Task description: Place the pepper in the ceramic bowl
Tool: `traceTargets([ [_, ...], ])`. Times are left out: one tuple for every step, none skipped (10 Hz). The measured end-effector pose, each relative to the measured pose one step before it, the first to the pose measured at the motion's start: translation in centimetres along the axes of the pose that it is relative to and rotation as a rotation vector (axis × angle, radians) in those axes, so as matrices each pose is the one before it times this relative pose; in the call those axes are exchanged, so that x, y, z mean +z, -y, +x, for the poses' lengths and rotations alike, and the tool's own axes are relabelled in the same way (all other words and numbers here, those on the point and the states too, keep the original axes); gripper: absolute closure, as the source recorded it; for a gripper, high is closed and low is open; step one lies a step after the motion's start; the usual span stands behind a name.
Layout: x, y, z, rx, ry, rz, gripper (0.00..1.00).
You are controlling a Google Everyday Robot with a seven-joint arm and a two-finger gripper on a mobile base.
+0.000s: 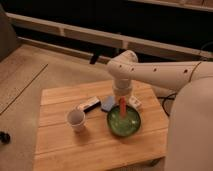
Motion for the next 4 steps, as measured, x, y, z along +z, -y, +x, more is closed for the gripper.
traceTargets([
  [-0.003, 0.01, 0.004, 0.00002, -0.00016, 0.00025, 0.2],
  [0.001, 0.002, 0.002, 0.00003, -0.00009, 0.0, 0.2],
  [0.018, 0.007, 0.007, 0.00005, -0.00036, 0.00011, 0.2],
  [0.005, 0.015, 0.006, 0.00022, -0.00016, 0.00008, 0.2],
])
